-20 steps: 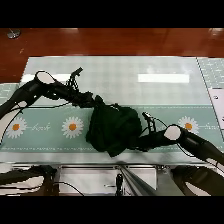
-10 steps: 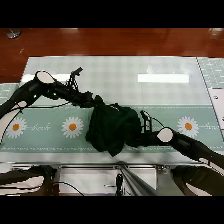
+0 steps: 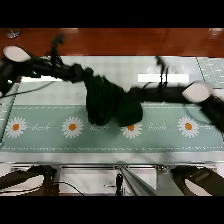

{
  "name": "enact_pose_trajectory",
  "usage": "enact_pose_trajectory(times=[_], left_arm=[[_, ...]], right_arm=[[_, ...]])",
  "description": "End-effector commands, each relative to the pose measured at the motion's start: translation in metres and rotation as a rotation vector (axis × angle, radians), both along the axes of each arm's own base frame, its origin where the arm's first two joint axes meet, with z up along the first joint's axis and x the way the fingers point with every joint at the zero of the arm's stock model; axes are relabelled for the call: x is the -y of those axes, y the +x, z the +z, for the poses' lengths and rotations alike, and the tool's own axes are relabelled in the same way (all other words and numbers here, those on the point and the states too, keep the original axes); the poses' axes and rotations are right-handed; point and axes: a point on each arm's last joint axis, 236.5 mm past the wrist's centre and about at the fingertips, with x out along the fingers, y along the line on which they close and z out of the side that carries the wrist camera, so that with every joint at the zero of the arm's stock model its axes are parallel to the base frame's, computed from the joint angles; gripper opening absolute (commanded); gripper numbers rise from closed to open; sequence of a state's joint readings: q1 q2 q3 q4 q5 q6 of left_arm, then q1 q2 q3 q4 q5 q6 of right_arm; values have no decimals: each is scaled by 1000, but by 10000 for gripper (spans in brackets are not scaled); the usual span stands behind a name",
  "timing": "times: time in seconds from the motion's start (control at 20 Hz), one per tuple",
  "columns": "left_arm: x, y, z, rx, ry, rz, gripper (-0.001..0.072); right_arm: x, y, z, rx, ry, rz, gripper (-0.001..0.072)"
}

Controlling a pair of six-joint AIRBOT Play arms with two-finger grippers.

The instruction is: Fold the shirts.

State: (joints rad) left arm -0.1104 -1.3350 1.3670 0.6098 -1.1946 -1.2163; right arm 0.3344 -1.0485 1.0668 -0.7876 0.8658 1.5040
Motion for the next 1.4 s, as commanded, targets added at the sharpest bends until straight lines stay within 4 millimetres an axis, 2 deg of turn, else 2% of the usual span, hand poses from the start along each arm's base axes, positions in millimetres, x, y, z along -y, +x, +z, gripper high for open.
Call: enact_pose_trajectory(times=[0.0, 0.1, 0.2, 0.3, 0.4, 0.5, 0.6, 0.7, 0.8, 0.85, 0.95, 1.05, 1.1, 1.15, 1.35], left_arm=[[-29, 15, 155, 387, -70, 117, 15], [-47, -11, 238, 595, -78, 155, 15], [-67, -54, 308, 787, -70, 205, 15], [-90, -100, 355, 954, -7, 284, 16], [-117, -142, 378, 1082, 135, 402, 16], [-137, -182, 387, 1160, 281, 504, 16], [-139, -223, 389, 1205, 355, 545, 16], [-128, -254, 388, 1230, 363, 529, 16], [-121, -268, 379, 1219, 384, 502, 16], [-120, -268, 369, 1186, 399, 481, 16], [-116, -256, 346, 1082, 374, 441, 16], [-102, -229, 309, 944, 272, 350, 16], [-95, -213, 284, 852, 210, 302, 16], [-92, -193, 250, 746, 160, 260, 16], [-118, -109, 90, 322, 71, 334, 16]], right_arm=[[67, 17, 149, 290, -121, -55, 30], [88, -10, 227, 447, -173, -60, 30], [102, -48, 292, 613, -230, -76, 30], [118, -87, 340, 758, -251, -131, 31], [140, -119, 360, 840, -287, -213, 30], [156, -151, 371, 890, -315, -265, 30], [162, -178, 381, 944, -311, -282, 30], [162, -196, 378, 950, -325, -268, 30], [162, -201, 366, 911, -347, -244, 30], [159, -200, 362, 897, -347, -229, 30], [151, -190, 348, 848, -339, -189, 30], [138, -164, 314, 738, -328, -134, 30], [134, -145, 292, 671, -325, -117, 30], [131, -124, 268, 602, -325, -110, 30], [137, -35, 152, 319, -406, -135, 30]])
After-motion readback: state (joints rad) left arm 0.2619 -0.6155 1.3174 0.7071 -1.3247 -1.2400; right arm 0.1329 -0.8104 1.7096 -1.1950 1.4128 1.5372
